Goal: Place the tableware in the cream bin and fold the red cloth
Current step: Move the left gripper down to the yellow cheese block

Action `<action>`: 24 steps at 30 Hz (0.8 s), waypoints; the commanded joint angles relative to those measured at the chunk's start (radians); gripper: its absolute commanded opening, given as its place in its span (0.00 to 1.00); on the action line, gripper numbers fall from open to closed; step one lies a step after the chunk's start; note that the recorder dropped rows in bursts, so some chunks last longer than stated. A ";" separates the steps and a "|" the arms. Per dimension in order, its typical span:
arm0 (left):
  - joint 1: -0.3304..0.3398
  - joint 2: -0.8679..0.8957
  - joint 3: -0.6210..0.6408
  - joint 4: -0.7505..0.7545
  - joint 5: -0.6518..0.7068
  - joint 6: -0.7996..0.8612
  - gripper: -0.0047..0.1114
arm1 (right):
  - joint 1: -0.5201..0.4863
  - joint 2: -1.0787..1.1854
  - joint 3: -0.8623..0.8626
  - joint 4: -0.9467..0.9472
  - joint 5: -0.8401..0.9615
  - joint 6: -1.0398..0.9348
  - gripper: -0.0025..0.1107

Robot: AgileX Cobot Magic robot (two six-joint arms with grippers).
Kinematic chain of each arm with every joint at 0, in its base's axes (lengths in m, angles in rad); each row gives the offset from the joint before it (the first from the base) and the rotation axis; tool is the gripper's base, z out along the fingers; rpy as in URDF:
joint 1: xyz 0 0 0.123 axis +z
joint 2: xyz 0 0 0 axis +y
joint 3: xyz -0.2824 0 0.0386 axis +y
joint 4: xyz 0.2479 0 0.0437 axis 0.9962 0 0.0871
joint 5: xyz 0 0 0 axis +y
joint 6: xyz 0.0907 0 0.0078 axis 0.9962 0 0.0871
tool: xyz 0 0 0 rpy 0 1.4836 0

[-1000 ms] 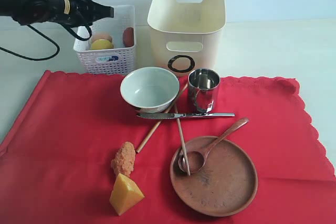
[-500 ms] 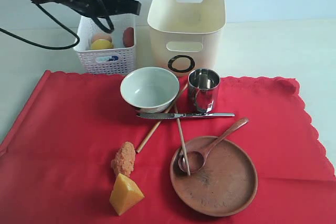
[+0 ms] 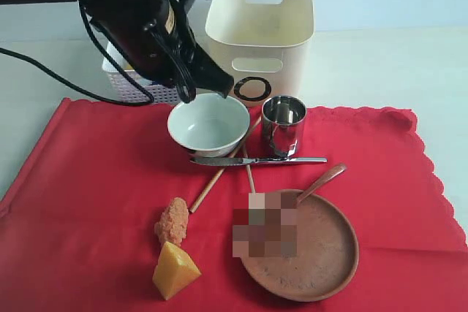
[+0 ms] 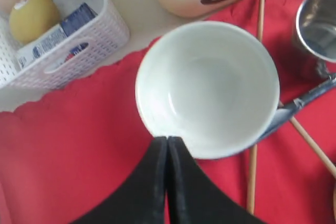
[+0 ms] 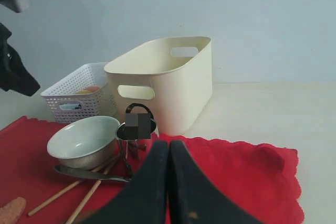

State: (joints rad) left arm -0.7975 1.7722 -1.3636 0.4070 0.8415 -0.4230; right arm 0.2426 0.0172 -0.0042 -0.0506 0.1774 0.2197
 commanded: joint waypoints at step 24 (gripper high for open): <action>-0.201 -0.309 0.584 -0.064 -0.159 -0.017 0.04 | 0.002 -0.007 0.004 -0.003 0.001 0.001 0.02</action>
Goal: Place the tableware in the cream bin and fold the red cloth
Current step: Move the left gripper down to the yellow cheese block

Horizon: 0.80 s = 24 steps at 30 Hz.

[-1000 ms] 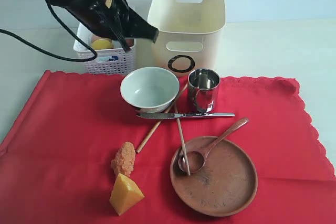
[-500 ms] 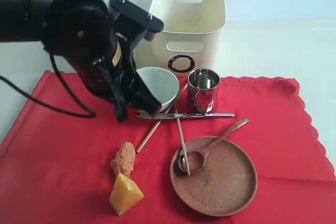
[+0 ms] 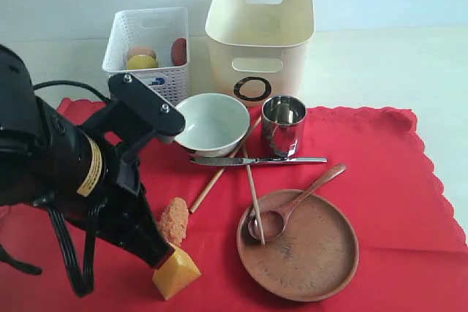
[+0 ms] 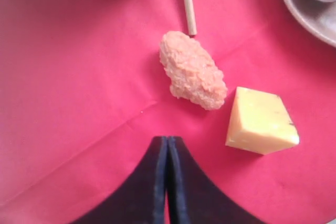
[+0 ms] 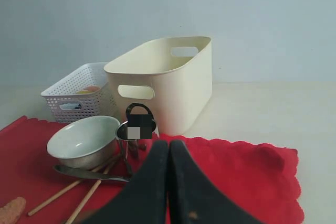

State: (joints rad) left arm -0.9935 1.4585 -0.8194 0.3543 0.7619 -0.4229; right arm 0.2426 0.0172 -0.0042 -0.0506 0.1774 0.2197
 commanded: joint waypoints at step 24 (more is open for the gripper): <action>-0.007 0.006 0.051 -0.363 -0.180 0.276 0.62 | 0.002 -0.007 0.004 -0.003 0.001 0.001 0.02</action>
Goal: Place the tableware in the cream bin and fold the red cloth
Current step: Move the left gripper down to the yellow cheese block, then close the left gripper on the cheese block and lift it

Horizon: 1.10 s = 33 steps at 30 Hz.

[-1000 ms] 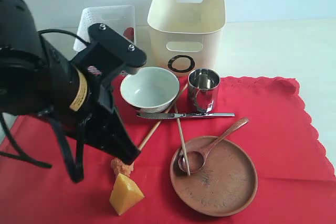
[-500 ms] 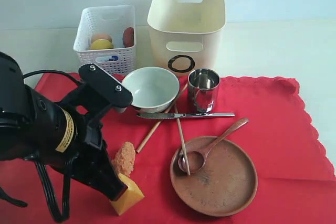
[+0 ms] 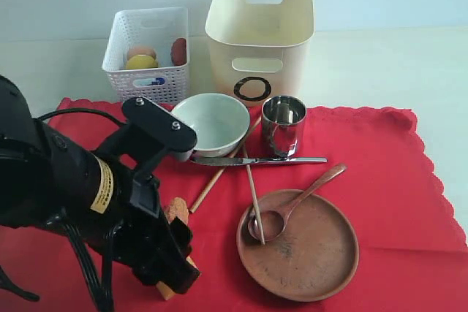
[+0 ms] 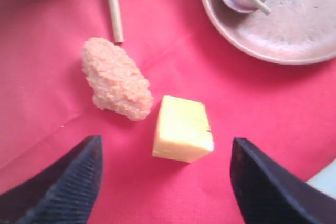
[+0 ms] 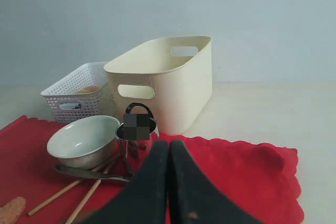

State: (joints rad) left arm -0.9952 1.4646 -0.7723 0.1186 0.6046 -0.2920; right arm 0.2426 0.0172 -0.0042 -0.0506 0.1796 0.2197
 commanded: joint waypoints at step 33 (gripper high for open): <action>-0.005 0.216 0.004 -0.048 -0.135 0.185 0.04 | 0.002 -0.007 0.004 -0.003 -0.001 0.001 0.02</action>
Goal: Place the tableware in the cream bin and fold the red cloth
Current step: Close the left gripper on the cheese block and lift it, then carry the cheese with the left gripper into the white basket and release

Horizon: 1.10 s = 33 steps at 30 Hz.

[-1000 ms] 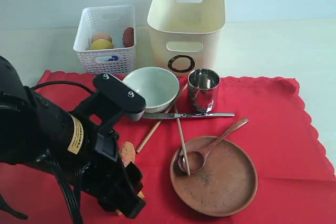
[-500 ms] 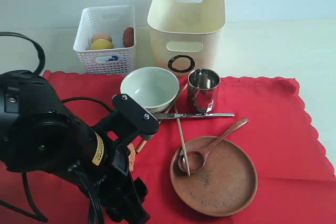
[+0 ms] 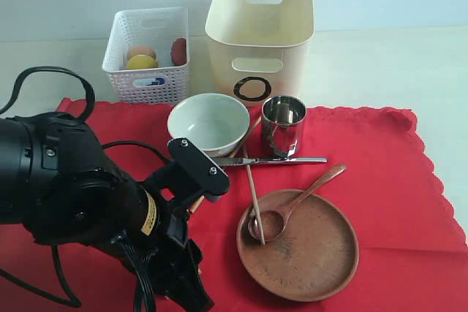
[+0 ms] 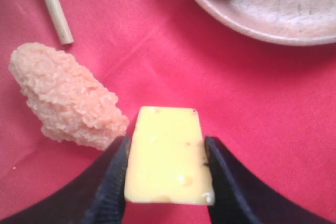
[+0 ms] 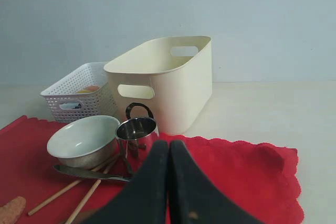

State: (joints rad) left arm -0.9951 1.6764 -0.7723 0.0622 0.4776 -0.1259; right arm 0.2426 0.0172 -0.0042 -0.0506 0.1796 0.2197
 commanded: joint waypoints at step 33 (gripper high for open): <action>0.439 -0.147 -0.144 1.423 -0.268 -1.164 0.04 | 0.002 -0.007 0.004 -0.003 -0.001 0.001 0.02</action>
State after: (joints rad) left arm -0.6284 1.5004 -0.8980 1.3563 0.3104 -1.1309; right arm 0.2426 0.0172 -0.0042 -0.0506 0.1796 0.2197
